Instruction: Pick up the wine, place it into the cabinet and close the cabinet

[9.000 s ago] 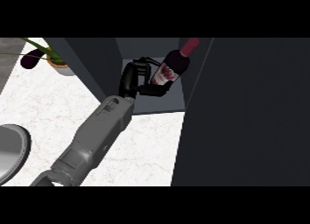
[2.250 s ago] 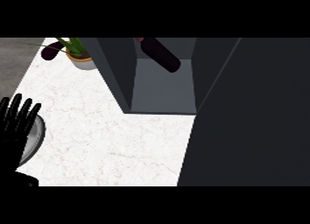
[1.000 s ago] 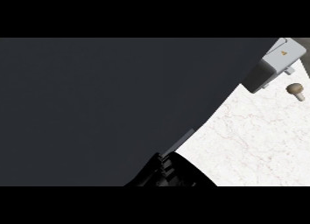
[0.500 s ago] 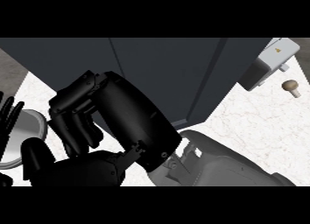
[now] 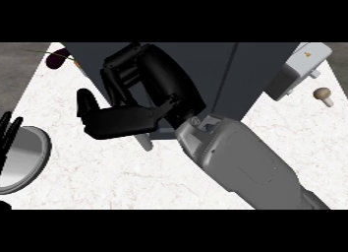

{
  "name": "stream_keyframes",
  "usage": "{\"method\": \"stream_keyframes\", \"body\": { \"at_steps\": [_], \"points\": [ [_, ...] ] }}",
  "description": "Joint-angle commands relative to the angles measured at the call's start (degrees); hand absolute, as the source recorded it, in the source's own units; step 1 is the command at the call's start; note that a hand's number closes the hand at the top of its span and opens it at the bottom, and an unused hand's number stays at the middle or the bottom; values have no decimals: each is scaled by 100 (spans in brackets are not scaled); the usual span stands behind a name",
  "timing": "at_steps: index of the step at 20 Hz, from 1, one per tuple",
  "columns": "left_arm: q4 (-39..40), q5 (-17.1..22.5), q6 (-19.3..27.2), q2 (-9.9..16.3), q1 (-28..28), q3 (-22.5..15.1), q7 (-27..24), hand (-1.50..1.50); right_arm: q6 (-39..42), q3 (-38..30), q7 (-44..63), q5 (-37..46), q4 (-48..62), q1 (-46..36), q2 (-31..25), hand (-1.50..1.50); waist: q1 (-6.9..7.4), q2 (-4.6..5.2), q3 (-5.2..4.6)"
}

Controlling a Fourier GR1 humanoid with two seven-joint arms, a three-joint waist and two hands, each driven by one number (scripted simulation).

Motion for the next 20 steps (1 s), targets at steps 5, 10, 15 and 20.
{"method": "stream_keyframes", "body": {
  "at_steps": [5,10,15,20],
  "points": [
    [233,265,-75,173,-301,365,439,-150,1052,-663,-1121,109,1664,-104,-76,150,17,34,-20],
    [333,-84,183,-52,-432,260,335,-150,1251,-841,-1086,181,1829,-98,-278,150,-33,31,-21],
    [109,-68,89,-48,-359,202,387,-150,1478,-1028,-1720,288,2286,-34,-426,150,37,53,-18],
    [28,101,-43,44,-366,244,503,-150,1507,-1125,-1881,352,2440,-90,-474,150,69,45,-17]
  ]
}}
